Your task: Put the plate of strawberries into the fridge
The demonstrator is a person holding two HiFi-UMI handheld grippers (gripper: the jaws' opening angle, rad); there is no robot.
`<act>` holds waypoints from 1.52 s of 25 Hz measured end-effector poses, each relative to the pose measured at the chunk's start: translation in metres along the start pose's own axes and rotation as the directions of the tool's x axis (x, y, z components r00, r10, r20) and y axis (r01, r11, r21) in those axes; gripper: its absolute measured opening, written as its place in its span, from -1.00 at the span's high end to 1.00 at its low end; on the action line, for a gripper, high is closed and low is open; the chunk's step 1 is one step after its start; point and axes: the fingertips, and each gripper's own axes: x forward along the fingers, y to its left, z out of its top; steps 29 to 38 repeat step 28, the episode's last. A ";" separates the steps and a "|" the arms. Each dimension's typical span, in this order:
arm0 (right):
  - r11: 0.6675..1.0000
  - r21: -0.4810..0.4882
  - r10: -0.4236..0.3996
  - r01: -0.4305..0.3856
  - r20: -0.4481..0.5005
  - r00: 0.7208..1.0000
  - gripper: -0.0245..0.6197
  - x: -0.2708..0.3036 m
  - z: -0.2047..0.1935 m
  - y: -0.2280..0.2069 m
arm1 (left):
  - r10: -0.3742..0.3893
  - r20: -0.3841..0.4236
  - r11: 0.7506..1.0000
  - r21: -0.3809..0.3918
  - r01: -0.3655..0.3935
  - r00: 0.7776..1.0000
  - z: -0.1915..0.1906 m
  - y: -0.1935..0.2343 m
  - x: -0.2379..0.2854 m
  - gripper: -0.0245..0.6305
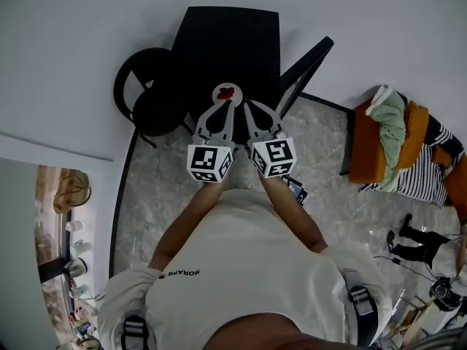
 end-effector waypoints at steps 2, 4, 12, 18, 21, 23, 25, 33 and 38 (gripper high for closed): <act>1.000 -0.006 -0.001 0.001 0.003 1.000 0.89 0.000 0.001 0.001 | 0.003 -0.006 1.000 0.004 -0.003 1.000 -0.002 0.000 -0.001 0.93; 1.000 -0.011 -0.002 0.002 0.004 1.000 0.89 0.000 0.001 0.002 | 0.003 -0.013 1.000 0.002 -0.003 1.000 -0.004 0.001 -0.002 0.93; 1.000 -0.023 0.002 -0.001 0.018 1.000 0.89 -0.002 0.005 0.008 | 0.006 -0.038 1.000 0.006 -0.006 0.999 -0.010 0.000 -0.004 0.93; 1.000 -0.021 0.001 -0.001 0.024 1.000 0.89 -0.006 0.005 0.008 | 0.008 -0.050 1.000 0.009 -0.007 0.999 -0.014 -0.003 -0.005 0.92; 1.000 -0.021 0.006 -0.005 0.028 1.000 0.89 -0.005 0.003 0.010 | 0.013 -0.050 1.000 0.014 -0.012 0.999 -0.016 -0.001 -0.006 0.93; 1.000 -0.020 0.011 -0.010 0.026 1.000 0.89 -0.004 -0.001 0.011 | 0.017 -0.050 1.000 0.015 -0.017 0.999 -0.019 0.000 -0.006 0.92; 1.000 -0.022 0.016 -0.015 0.025 1.000 0.89 -0.001 -0.004 0.010 | 0.023 -0.047 1.000 0.017 -0.022 0.999 -0.021 0.003 -0.005 0.93; 0.999 -0.026 0.023 -0.023 0.027 0.999 0.89 0.003 -0.006 0.009 | 0.031 -0.041 0.999 0.018 -0.031 0.999 -0.023 0.007 -0.002 0.93; 0.999 -0.026 0.023 -0.023 0.027 0.999 0.89 0.003 -0.006 0.009 | 0.031 -0.041 0.999 0.018 -0.031 0.999 -0.023 0.007 -0.002 0.93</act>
